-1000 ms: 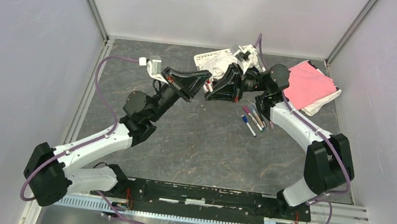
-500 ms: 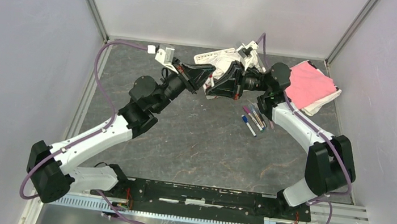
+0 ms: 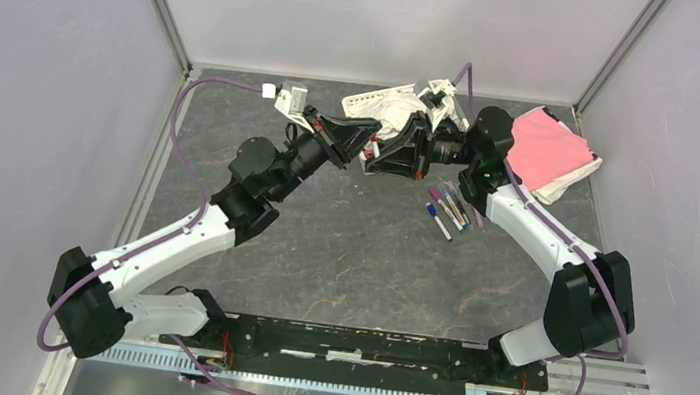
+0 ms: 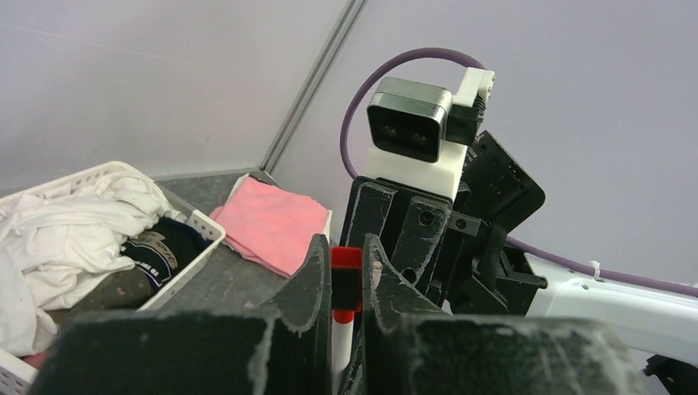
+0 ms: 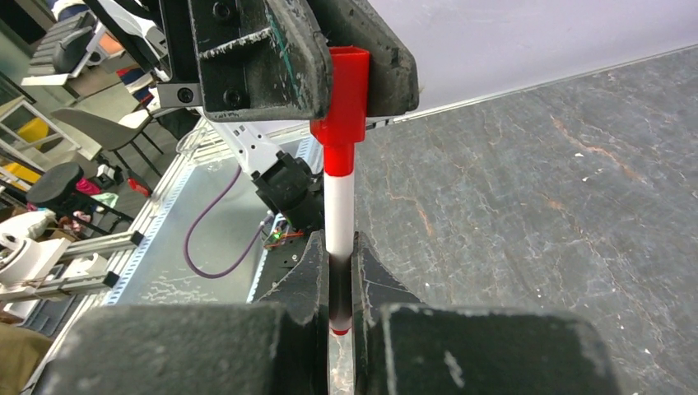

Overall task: Insert the pens into the pen caps
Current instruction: Press the pen cap onto the pen, then place the pen at the center of the board.

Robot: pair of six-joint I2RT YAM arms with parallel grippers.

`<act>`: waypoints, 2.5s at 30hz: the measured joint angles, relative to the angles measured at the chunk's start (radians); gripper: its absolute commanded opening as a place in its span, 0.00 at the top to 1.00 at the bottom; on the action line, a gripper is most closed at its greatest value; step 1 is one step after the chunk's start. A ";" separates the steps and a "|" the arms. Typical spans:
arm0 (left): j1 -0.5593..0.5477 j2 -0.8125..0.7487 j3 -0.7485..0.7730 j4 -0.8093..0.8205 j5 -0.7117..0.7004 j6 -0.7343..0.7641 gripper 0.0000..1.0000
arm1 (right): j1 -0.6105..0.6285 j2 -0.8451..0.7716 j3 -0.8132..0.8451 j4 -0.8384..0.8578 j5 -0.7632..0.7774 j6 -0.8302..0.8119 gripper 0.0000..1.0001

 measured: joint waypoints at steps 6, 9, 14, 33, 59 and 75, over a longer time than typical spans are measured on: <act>0.000 -0.013 0.006 -0.060 -0.016 -0.044 0.81 | 0.002 -0.034 -0.035 -0.074 0.032 -0.064 1.00; 0.000 -0.021 0.005 -0.100 -0.032 -0.055 0.76 | 0.003 -0.036 -0.061 -0.084 0.046 -0.075 1.00; 0.000 -0.024 0.005 -0.149 -0.040 -0.080 0.66 | 0.009 -0.042 -0.092 -0.082 0.073 -0.083 1.00; -0.027 -0.133 0.005 -0.431 0.014 -0.112 0.14 | 0.021 -0.092 -0.168 -0.054 0.190 -0.124 1.00; -0.003 -0.209 0.117 -0.520 0.019 -0.033 0.15 | -0.008 -0.159 -0.301 0.020 0.111 -0.028 0.88; 0.006 -0.184 0.057 -0.541 -0.156 -0.034 0.14 | -0.126 -0.197 -0.301 -0.590 0.229 -0.606 0.86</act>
